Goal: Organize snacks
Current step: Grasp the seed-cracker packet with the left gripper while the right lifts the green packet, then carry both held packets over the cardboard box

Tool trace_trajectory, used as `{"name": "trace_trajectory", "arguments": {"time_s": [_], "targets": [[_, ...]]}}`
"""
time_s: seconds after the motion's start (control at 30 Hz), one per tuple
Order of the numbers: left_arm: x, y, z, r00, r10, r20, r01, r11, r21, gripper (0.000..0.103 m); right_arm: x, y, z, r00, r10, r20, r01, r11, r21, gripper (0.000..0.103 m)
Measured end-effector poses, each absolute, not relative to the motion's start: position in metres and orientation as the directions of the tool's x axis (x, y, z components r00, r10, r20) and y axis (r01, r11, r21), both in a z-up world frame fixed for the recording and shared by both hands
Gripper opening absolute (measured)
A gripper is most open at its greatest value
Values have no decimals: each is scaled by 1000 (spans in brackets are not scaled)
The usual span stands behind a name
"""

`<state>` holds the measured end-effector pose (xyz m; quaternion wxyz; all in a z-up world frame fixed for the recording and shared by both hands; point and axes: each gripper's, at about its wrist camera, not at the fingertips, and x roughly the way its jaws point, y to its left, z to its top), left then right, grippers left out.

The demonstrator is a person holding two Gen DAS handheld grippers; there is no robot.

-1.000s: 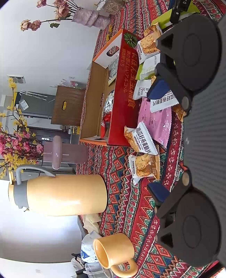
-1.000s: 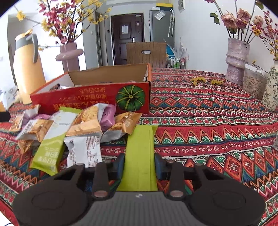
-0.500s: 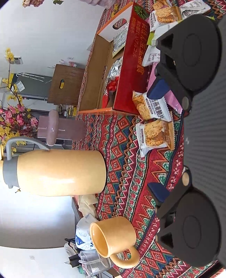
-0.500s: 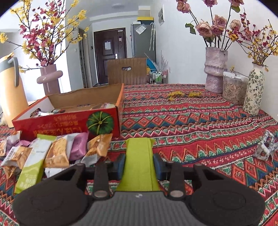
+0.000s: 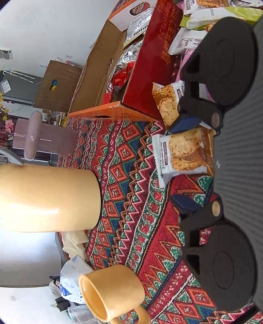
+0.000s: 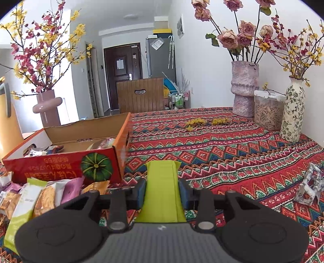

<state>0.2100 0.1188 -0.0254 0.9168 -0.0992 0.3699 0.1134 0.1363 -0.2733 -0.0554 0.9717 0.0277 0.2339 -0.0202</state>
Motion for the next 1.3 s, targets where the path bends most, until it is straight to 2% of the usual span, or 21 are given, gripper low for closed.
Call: {"name": "trace_trajectory", "arguments": {"time_s": [0.13,0.23,0.37,0.77,1.3], "targets": [[210,120,-27,701,116,-703,-272,956,-113,43,135,-271,-52,899,-26,-436,56,997,56,34],[208,121,-25,710,108,-696,-266,956,-124,39,134,-267,-49,906,-15,-424,47,997,66,34],[203,121,-18,729,113,-675,-263,957,-124,39,134,-260,-42,916,4,-402,27,997,70,34],[196,105,32,833,114,-541,-198,975,-99,39,149,-234,-16,942,58,-330,-37,997,69,34],[233,52,68,887,59,-458,-106,991,-79,39,207,-185,8,941,154,-300,-147,988,47,34]]}}
